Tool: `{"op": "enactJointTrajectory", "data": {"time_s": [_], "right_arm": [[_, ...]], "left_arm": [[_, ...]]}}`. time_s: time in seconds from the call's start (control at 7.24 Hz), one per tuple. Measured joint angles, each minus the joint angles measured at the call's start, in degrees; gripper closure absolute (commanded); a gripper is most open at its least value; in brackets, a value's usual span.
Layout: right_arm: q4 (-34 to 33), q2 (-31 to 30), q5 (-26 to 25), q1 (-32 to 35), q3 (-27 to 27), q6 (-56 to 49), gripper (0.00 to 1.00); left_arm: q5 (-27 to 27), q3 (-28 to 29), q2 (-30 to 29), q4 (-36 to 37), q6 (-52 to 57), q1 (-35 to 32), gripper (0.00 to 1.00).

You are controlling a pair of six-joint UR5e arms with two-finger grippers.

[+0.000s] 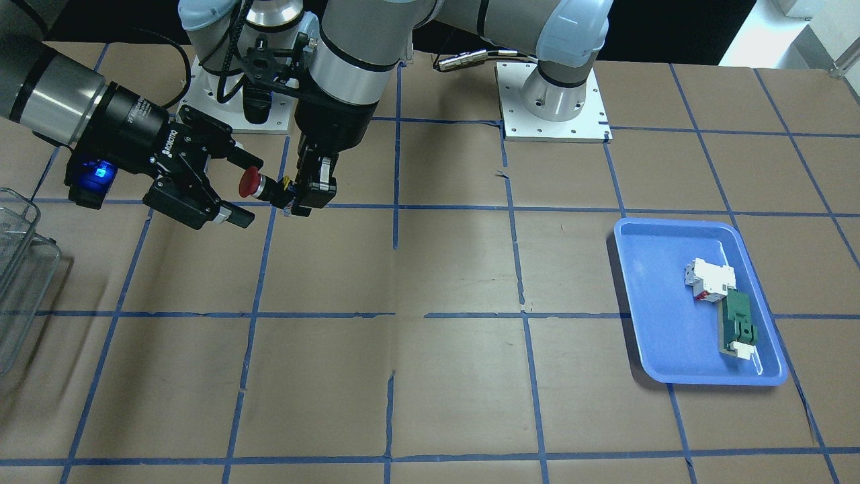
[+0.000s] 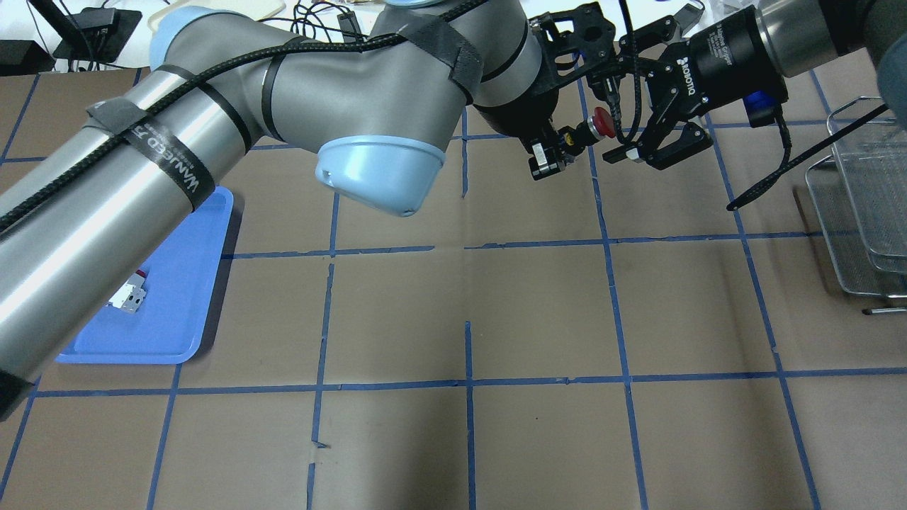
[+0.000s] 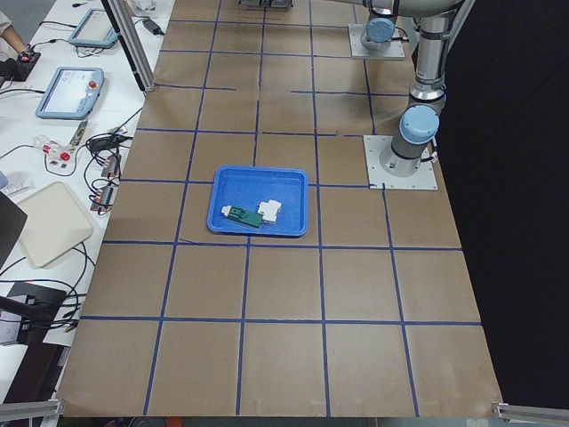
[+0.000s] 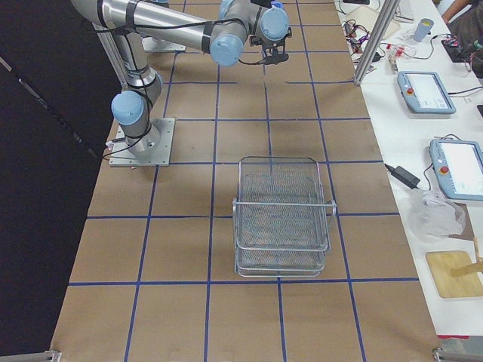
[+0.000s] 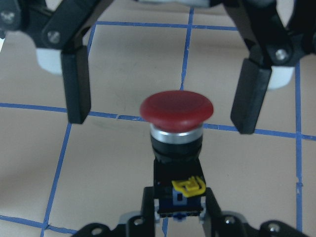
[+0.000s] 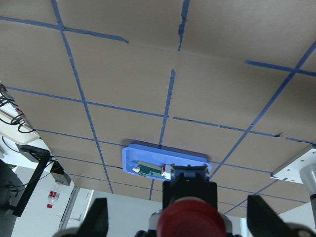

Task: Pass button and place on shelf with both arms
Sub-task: 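Align the open right gripper around the button's red head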

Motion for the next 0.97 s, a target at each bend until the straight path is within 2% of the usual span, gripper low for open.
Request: {"op": "enactJointTrajectory", "data": {"time_s": [0.97], "right_arm": [[1.8, 0.0, 0.1, 0.2, 0.1, -0.2, 0.0]], "left_arm": [[0.0, -2.6, 0.6, 0.4, 0.2, 0.2, 1.0]]}}
